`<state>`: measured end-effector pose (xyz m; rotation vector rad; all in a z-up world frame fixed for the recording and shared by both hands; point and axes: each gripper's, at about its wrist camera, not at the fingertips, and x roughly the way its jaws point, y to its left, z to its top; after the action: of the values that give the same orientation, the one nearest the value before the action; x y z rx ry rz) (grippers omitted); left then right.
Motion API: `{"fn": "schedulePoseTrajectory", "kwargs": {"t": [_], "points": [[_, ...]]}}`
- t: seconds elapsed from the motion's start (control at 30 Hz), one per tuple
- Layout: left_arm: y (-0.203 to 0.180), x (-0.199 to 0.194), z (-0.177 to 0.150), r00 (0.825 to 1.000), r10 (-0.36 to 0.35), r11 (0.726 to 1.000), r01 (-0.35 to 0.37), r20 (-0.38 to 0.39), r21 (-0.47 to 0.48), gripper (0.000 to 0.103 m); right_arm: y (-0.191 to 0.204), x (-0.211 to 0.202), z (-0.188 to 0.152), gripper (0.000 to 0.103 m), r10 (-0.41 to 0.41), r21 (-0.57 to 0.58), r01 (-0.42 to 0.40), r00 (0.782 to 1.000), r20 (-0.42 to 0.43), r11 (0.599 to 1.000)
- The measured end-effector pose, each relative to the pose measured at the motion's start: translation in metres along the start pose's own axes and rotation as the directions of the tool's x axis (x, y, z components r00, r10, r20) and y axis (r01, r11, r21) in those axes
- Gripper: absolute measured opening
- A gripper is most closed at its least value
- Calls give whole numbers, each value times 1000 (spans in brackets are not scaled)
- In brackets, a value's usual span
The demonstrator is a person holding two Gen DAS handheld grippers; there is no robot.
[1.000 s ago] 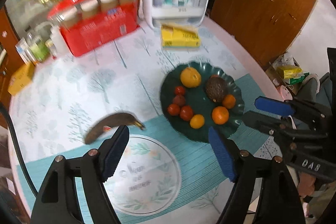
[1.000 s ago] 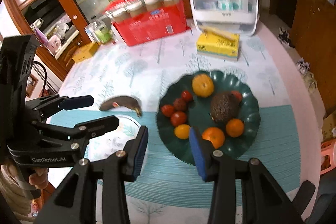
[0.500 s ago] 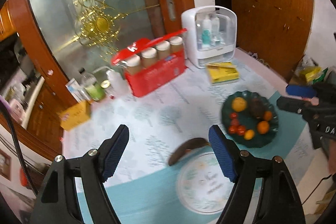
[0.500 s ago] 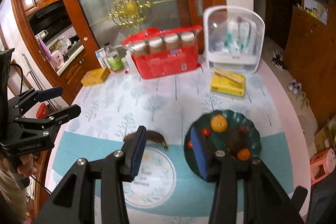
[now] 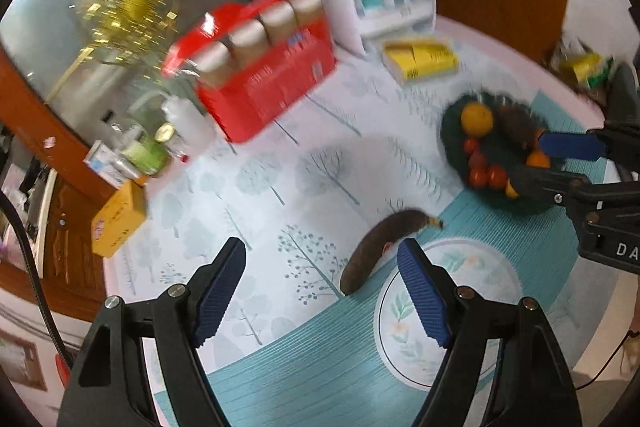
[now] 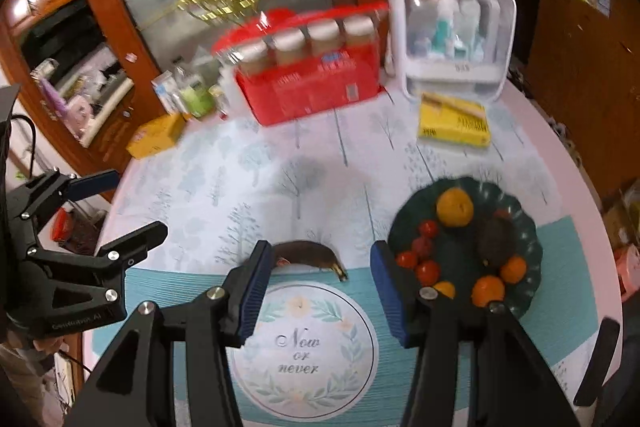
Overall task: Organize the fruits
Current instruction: 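Grasp the dark banana at its middle with the left tool, then carry the banana over the green plate with the left tool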
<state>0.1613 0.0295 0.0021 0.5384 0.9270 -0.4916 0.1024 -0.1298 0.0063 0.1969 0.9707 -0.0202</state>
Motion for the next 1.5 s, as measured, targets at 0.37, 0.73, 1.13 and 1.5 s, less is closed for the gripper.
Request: {"fn": "schedulePoseTrajectory", "kwargs": {"t": [0.37, 0.73, 1.13, 1.5], "points": [[-38, 130, -10, 982, -96, 988, 113, -162, 104, 77, -13, 85, -37, 52, -108, 86, 119, 987, -118, 989], [-52, 188, -3, 959, -196, 972, 217, -205, 89, 71, -30, 120, -61, 52, -118, 143, 138, 983, -140, 980], [-51, 196, -14, 953, -245, 963, 261, -178, 70, 49, -36, 142, -65, 52, -95, 176, 124, 982, -165, 977], [-27, 183, -34, 954, -252, 958, 222, -165, -180, 36, -36, 132, -69, 52, -66, 184, 91, 989, -133, 979]]}}
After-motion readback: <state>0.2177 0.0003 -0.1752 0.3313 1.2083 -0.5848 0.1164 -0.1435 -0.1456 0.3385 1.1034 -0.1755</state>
